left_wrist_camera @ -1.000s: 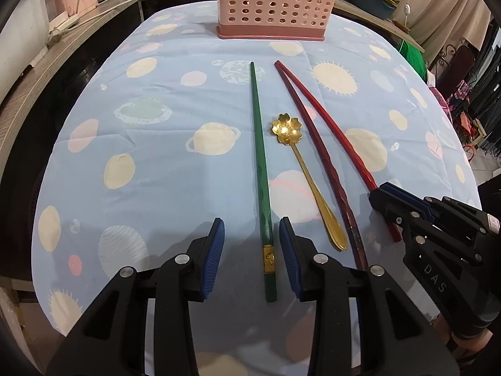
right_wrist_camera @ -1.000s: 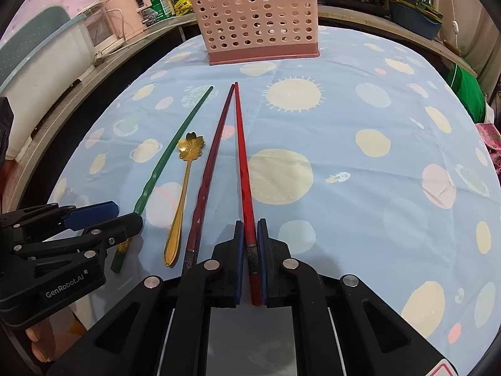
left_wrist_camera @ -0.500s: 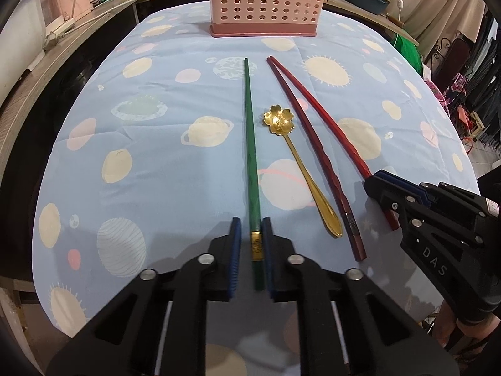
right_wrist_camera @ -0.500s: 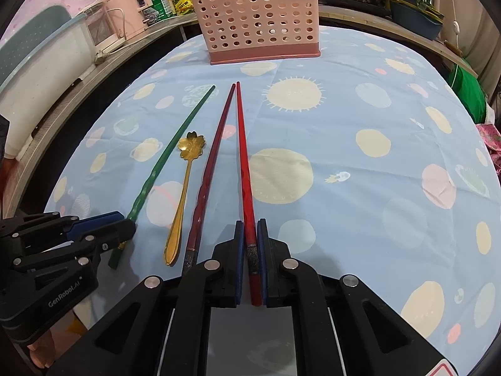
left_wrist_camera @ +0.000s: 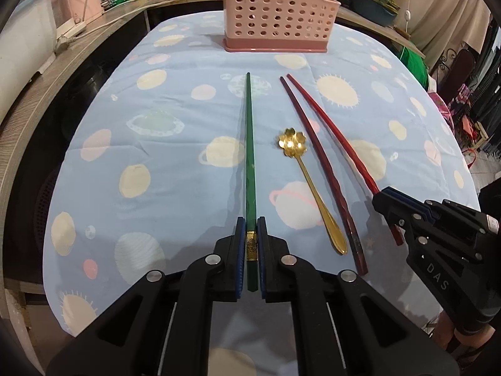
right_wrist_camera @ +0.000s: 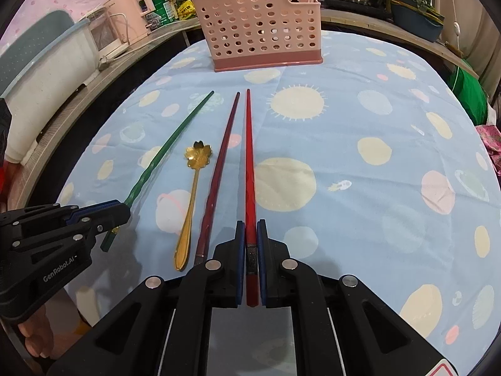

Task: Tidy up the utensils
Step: 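Carry the green chopstick with the left tool while the right tool carries the red one to the basket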

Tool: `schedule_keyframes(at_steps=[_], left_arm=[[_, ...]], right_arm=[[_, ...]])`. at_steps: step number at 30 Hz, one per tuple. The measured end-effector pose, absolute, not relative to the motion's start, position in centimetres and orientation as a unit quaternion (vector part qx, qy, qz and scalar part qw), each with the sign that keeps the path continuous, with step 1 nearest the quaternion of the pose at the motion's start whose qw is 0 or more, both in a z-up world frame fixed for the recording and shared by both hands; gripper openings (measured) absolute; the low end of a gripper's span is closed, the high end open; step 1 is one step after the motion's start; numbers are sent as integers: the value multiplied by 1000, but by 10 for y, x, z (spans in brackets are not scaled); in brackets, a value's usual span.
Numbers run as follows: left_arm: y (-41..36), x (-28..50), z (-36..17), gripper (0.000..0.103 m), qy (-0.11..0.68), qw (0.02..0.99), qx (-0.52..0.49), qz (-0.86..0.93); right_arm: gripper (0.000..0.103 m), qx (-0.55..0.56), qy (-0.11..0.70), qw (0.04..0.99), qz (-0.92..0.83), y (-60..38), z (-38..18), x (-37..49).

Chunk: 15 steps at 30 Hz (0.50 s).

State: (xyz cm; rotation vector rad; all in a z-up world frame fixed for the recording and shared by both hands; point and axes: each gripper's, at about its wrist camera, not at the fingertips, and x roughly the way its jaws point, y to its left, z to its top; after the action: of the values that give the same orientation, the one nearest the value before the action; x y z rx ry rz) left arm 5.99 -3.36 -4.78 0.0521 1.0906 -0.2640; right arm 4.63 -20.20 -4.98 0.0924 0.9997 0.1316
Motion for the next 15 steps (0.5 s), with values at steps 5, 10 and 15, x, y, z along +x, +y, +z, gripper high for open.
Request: schedule_keyframes(at_steps=[5, 10, 15], left_arm=[[-32, 65, -32, 7, 500, 857, 24, -118], [-30, 73, -14, 7, 485, 867, 15, -115], [-28, 80, 5, 7, 468, 876, 6, -115]], right_arm=[[7, 50, 464, 882, 64, -205, -35, 49], [7, 55, 448, 890, 65, -209, -18, 54], [7, 63, 427, 900, 65, -214, 0, 60]])
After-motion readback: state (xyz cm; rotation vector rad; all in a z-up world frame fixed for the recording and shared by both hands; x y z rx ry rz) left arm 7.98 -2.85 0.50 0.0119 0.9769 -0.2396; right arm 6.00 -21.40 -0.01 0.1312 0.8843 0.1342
